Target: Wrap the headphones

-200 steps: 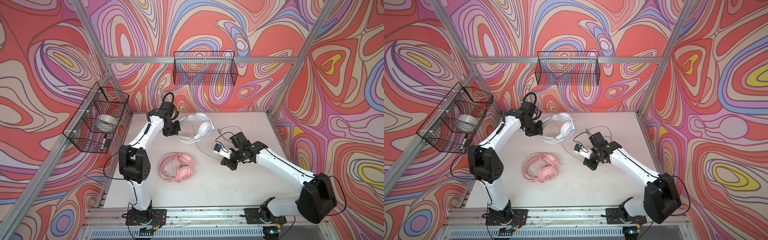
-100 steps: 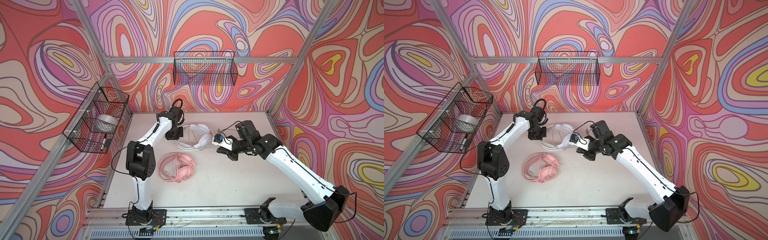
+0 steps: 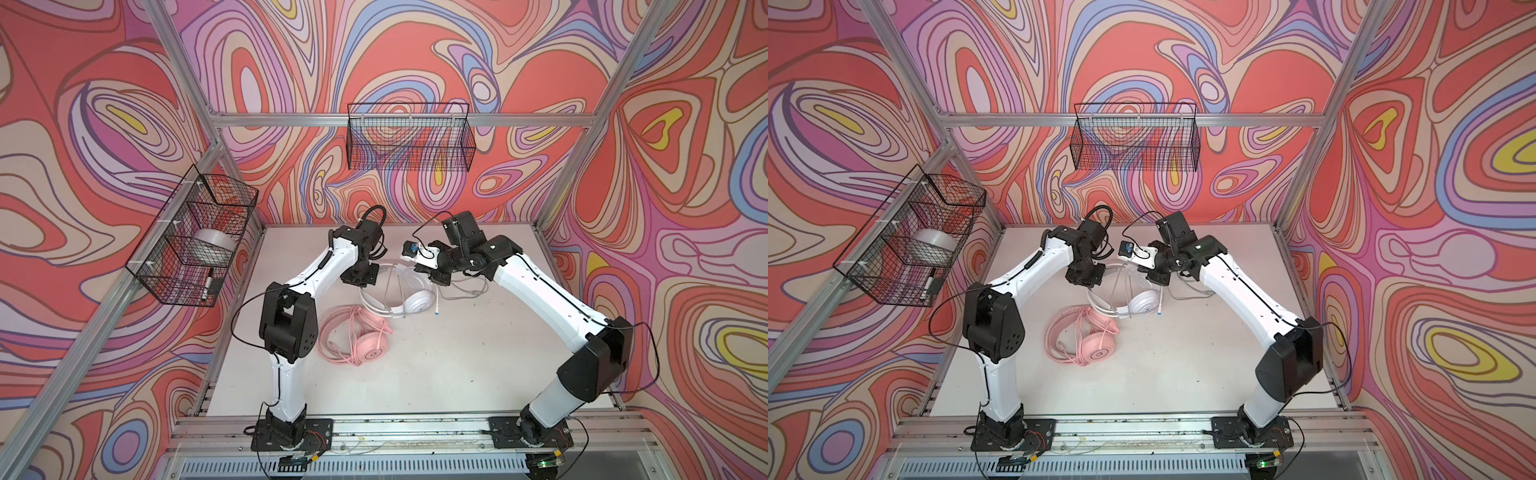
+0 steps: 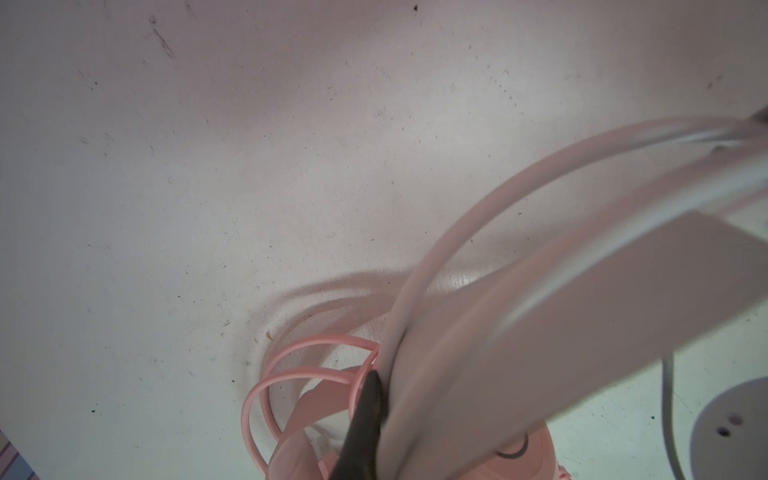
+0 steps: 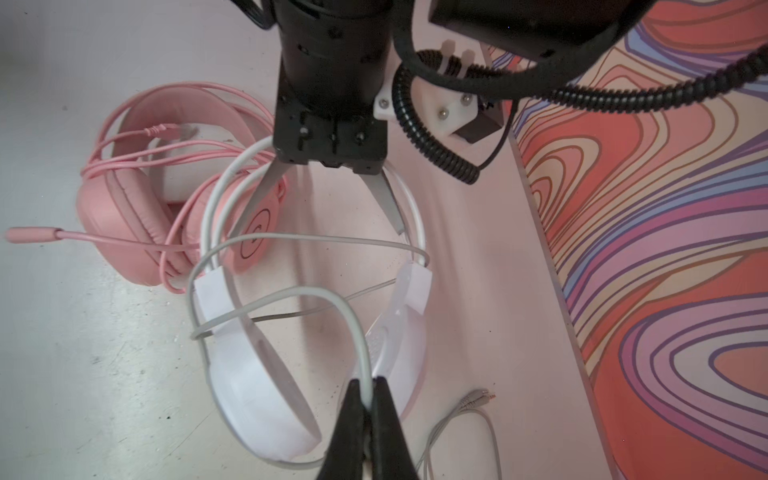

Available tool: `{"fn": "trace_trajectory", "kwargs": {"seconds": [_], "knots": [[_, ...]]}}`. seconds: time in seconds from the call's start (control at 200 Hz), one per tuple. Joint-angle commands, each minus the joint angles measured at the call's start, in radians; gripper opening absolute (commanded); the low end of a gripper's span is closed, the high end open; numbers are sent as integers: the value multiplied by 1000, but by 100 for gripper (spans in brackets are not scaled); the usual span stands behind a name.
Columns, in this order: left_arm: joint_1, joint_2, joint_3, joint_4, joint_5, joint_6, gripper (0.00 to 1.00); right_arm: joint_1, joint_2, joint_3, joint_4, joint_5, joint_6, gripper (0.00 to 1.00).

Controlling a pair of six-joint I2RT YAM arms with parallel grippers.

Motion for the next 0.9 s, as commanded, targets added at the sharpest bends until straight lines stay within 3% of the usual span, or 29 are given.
{"fn": "trace_trajectory", "kwargs": {"seconds": [0.0, 0.165, 0.611, 0.731, 0.892], "knots": [[-16, -30, 9, -27, 10, 72, 0, -40, 58, 39, 44, 42, -37, 0], [-30, -51, -17, -20, 19, 115, 0, -73, 151, 72, 62, 28, -51, 0], [-31, -100, -71, 6, 97, 183, 0, -166, 380, 201, 84, -103, 62, 0], [-31, -113, -79, 10, 121, 201, 0, -195, 420, 216, 80, -152, 115, 12], [-31, -128, -87, 13, 142, 218, 0, -243, 447, 175, 93, -247, 170, 21]]}}
